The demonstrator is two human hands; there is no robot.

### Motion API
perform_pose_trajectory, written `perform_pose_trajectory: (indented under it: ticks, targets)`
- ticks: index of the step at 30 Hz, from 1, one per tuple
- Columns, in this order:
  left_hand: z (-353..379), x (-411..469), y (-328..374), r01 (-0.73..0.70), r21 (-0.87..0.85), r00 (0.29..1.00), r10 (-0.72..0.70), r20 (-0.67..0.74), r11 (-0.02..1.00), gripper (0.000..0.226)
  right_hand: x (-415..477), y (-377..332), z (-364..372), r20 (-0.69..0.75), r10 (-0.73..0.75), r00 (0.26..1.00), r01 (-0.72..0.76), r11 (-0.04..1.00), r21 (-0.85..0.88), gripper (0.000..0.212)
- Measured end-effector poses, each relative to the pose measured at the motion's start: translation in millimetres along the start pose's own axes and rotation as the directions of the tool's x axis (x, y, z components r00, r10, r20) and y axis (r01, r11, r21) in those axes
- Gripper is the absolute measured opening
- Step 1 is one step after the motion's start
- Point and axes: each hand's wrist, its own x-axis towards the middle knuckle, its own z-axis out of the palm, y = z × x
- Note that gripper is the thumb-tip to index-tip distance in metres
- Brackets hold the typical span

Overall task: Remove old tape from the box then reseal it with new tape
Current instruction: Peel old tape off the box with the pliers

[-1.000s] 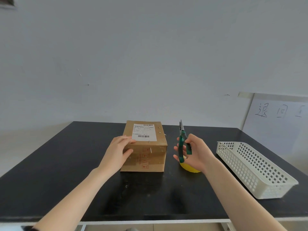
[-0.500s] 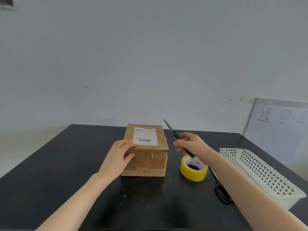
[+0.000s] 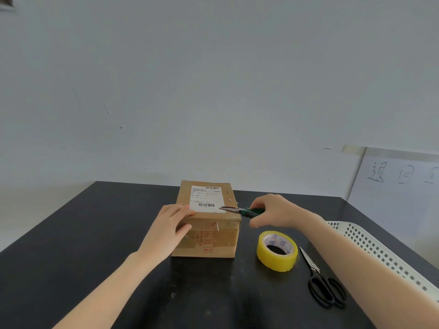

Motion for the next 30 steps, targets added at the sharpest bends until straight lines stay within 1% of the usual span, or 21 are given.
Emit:
perform_pose_trajectory:
  ticks: [13, 19, 24, 30]
  targets:
    - [4.8, 5.7, -6.4, -0.047, 0.013, 0.998, 0.047, -0.03, 0.999, 0.035, 25.1, -7.2, -1.7, 0.083, -0.007, 0.997, 0.015, 0.996, -0.094, 0.031]
    - [4.8, 6.4, -8.7, -0.079, 0.014, 0.996, 0.08, -0.034, 0.997, 0.036, 27.3, -9.8, -0.4, 0.115, -0.025, 0.993, 0.035, 0.996, -0.085, 0.031]
    - [5.3, 7.0, -9.7, -0.074, 0.017, 0.997, 0.075, -0.033, 0.997, 0.036, 27.1, -8.6, -0.5, 0.122, -0.023, 0.992, 0.031, 0.997, -0.069, 0.027]
    - [6.3, 6.8, -9.9, -0.069, 0.013, 0.997, 0.069, -0.037, 0.998, 0.036, 24.8, -5.2, 5.0, 0.091, -0.015, 0.996, 0.017, 1.0, -0.011, 0.021]
